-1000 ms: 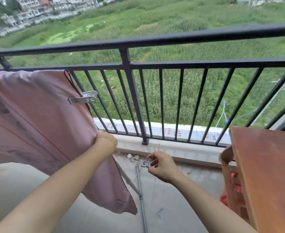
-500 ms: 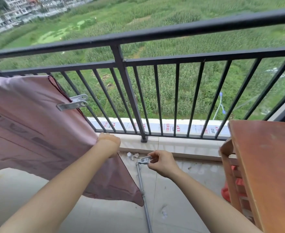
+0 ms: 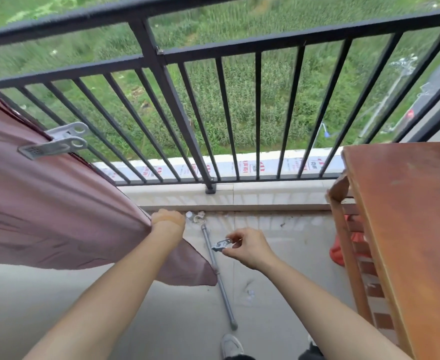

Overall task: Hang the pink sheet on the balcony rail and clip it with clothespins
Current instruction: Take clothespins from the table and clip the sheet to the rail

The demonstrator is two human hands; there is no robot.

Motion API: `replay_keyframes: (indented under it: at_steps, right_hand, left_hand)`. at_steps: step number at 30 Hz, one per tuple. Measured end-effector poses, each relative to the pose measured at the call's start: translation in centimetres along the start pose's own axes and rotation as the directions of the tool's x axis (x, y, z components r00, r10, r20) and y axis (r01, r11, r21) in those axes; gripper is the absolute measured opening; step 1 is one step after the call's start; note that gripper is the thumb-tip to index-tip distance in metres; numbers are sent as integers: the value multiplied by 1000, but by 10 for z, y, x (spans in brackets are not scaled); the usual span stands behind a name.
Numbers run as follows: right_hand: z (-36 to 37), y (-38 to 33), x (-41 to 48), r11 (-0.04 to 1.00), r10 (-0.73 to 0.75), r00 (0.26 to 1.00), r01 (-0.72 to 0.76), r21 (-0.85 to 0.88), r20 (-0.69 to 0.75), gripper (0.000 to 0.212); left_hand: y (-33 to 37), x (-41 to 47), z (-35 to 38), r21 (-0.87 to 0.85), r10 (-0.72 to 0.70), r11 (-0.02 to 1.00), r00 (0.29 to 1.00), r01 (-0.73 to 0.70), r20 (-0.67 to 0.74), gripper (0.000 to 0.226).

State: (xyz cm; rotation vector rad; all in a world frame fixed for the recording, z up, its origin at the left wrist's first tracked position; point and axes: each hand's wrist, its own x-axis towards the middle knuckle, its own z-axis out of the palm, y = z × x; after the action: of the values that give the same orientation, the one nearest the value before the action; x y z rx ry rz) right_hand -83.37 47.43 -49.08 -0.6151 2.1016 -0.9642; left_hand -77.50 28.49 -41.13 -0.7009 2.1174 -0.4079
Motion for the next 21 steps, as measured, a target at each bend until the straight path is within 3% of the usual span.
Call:
replay_keyframes:
  at_steps: [4,7,12,15,21]
  right_hand:
    - [2,16,-2,999,44,999,-45,-11,-2,31]
    - [4,26,1,996,85,996,-85,-12,1,35]
    - [12,33,11,994,106,994,-106,8,9,41]
    - [22,26,21,996,77,997,-77,45,7,34]
    - [44,5,32,995,2,1000,-4,104,27,17]
  left_hand:
    - [8,11,12,66,-48,997,996,44,72,52]
    - [11,18,11,114,20,993,999,-23,26,44]
    - [7,21,12,-98,117,988,993,-118,-8,41]
    - [-10,22,20,-232,152,960,988,-156,-32,34]
    - [-22,18,16,-147,183,972,983,-184,-20,28]
